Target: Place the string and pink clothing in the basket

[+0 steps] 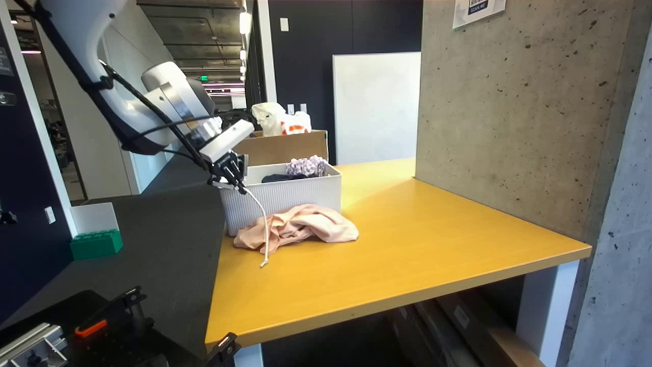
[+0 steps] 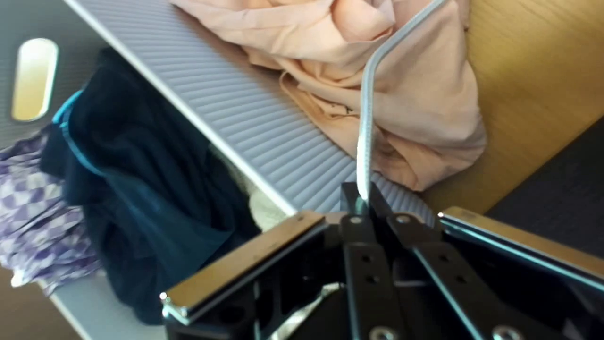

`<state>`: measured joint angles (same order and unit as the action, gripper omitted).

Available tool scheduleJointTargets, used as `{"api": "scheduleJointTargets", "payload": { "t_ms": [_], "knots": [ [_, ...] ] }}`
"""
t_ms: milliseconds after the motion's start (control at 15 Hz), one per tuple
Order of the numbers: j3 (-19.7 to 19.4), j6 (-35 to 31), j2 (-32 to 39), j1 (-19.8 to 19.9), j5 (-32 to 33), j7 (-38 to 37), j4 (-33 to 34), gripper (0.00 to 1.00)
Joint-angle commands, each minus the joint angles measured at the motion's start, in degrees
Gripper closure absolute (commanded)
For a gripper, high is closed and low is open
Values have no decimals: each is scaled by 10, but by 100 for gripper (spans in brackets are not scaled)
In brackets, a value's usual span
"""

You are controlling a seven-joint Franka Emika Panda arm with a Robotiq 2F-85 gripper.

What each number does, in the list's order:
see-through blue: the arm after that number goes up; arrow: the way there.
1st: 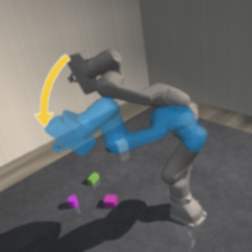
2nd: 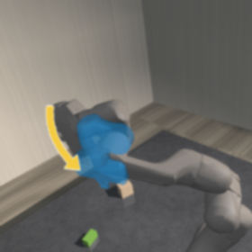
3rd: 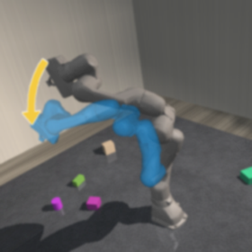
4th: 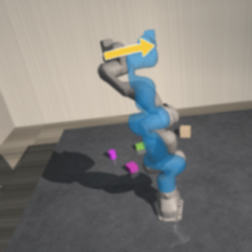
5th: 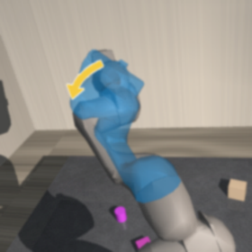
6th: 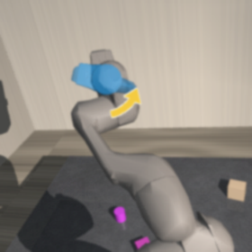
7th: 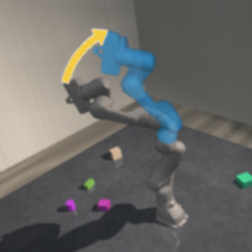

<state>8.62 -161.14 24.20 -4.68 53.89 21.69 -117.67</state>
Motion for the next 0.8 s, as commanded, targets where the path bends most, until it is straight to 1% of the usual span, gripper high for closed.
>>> {"api": "scheduleJointTargets", "payload": {
  "t_ms": [0,133,333,467,733],
  "knots": [
    [-9,41,-120,-19,3,-7,-42,99],
    [-19,57,-120,-11,8,7,1,99],
    [-40,54,-91,6,6,13,68,99],
    [-50,56,-65,9,6,13,116,99],
    [-50,99,-29,-5,-2,20,215,99]
  ]
}}
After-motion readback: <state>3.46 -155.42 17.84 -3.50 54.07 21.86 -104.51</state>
